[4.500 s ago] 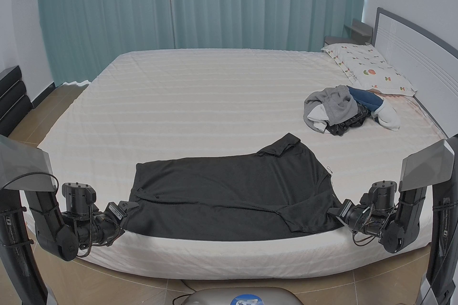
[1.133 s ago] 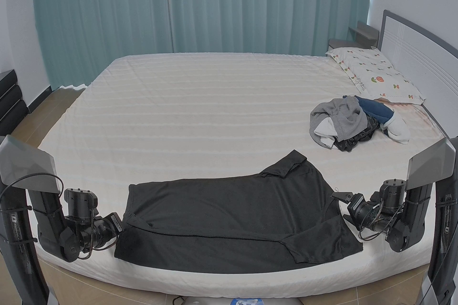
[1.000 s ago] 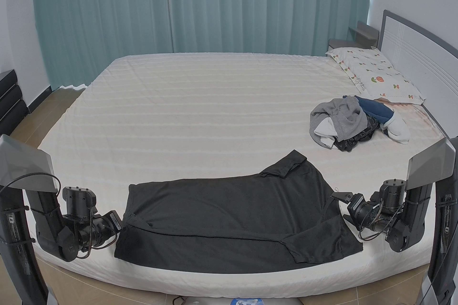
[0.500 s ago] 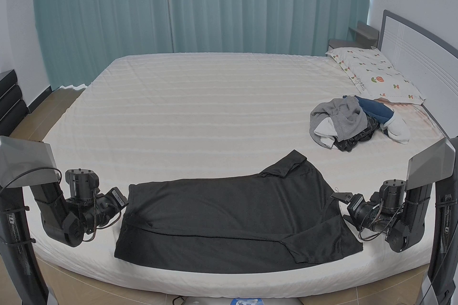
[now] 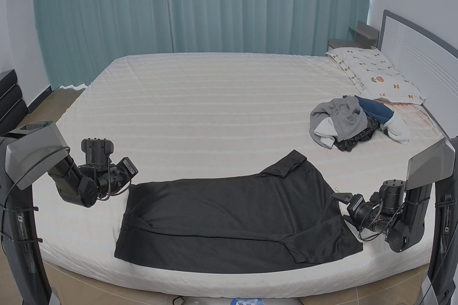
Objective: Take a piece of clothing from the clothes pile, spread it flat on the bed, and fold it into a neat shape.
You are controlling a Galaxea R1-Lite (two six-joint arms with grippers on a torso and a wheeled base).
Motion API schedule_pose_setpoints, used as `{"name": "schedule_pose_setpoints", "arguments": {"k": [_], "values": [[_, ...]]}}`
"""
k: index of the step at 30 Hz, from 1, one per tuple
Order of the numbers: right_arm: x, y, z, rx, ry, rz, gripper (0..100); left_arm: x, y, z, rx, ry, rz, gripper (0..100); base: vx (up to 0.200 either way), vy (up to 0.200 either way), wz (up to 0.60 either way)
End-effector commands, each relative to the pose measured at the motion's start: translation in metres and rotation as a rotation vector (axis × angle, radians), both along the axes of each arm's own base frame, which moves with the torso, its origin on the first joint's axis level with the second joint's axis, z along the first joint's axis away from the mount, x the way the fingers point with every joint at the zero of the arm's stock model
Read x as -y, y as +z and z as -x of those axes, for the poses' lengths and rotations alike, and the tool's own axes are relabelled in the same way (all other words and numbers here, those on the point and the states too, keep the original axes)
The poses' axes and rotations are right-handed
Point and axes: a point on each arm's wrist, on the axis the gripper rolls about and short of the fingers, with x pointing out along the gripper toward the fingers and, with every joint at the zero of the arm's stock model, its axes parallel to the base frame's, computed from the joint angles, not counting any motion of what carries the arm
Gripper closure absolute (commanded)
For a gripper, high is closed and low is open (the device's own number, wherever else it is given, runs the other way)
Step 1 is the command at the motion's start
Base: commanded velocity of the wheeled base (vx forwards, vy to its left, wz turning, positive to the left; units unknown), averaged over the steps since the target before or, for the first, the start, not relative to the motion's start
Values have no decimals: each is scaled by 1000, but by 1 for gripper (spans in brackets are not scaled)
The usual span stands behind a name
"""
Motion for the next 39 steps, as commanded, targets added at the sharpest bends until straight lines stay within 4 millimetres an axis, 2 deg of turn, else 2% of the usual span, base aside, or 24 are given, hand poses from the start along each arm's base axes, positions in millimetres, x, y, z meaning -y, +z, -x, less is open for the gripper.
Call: {"name": "schedule_pose_setpoints", "arguments": {"k": [1,4,6,10,16,36,37,39], "values": [[0,0,0,8,2,1,0,-6,-21,-33,-24,-3,18,0,0,0,0],[0,0,0,8,2,1,0,-16,-25,-39,-22,-10,42,0,0,0,0],[-1,0,0,9,5,4,0,-18,-34,-36,-66,-45,65,0,0,0,0],[-1,-2,3,-3,15,17,0,-25,-36,-27,-91,-64,77,0,0,0,0],[-3,-2,4,-5,24,24,0,-28,-42,-27,-91,-87,61,0,0,0,0],[-3,-2,4,-3,24,25,0,-26,-44,-27,-91,-120,49,0,0,0,0],[-3,-2,4,-3,25,26,0,-26,-46,-28,-93,-119,49,100,0,0,0],[-3,-2,3,2,25,26,0,-27,-46,-28,-94,-115,47,100,0,0,0]]}}
